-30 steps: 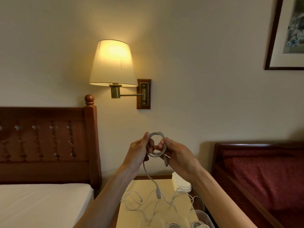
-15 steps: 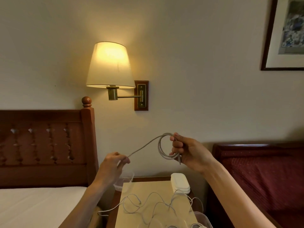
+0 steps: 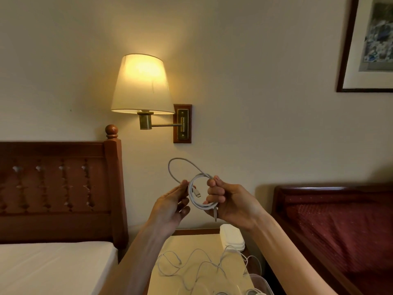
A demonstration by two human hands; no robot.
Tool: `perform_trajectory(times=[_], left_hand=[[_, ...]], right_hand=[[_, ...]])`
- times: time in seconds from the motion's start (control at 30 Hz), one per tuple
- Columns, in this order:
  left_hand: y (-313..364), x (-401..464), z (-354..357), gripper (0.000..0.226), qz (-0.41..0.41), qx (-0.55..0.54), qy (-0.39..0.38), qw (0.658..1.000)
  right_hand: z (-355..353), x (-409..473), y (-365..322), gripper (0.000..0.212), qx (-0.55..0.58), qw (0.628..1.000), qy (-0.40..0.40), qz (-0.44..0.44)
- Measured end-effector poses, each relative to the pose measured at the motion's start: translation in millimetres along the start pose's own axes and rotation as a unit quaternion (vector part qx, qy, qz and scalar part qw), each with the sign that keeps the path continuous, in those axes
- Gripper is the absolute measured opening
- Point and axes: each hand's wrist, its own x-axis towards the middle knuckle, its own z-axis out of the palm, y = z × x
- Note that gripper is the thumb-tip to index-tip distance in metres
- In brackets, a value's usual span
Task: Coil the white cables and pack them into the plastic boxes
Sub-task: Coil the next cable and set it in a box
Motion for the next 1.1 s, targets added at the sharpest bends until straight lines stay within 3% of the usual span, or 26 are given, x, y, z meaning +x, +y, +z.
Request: perform_trajectory(times=[0.17,0.27,0.33,0.47,0.57,0.6,0.73,0.8,0.87,1.0,1.1], left_hand=[[2,-8,7,0.023,-0.027,0.035,-0.066,0.997],[3,-14,9,0.041,-0.057,0.053,-0.141,0.987],[2,-19,13,0.046,-0.015,0.156,-0.134,0.979],[-6,-24,18,0.026,0.122,0.38,-0.047,0.916],[-14,-30,13,0.04,0.231,0.545,-0.005,0.806],[-17,-32,12,0.041,0.26,0.564,-0.002,0.784],[-26,-32,10,0.009,0.357,0.501,0.057,0.786],[-27,-28,10,0.012,0.428,0.471,0.087,0.767],[-30,-26,10,0.017,0.478,0.45,0.058,0.752],[-36,-29,14,0.024,0.512,0.414,0.011,0.752],[-36,-28,21,0.032,0.539,0.427,0.022,0.726]], right_hand=[[-3,2,-2,0.022,-0.046,0.998,0.047,-0.024],[-4,6,-3,0.027,-0.128,0.986,0.09,-0.059],[-5,9,-3,0.031,-0.173,0.976,0.098,-0.084],[-6,13,-4,0.033,-0.231,0.957,0.108,-0.137],[-10,14,-12,0.035,-0.217,0.954,0.128,-0.165],[-11,14,-15,0.036,-0.224,0.95,0.137,-0.169],[-13,13,-17,0.037,-0.257,0.942,0.137,-0.167],[-14,12,-15,0.037,-0.261,0.943,0.126,-0.165],[-14,11,-14,0.037,-0.252,0.947,0.113,-0.164],[-11,11,-7,0.038,-0.223,0.957,0.089,-0.16],[-6,10,-2,0.038,-0.215,0.963,0.069,-0.15]])
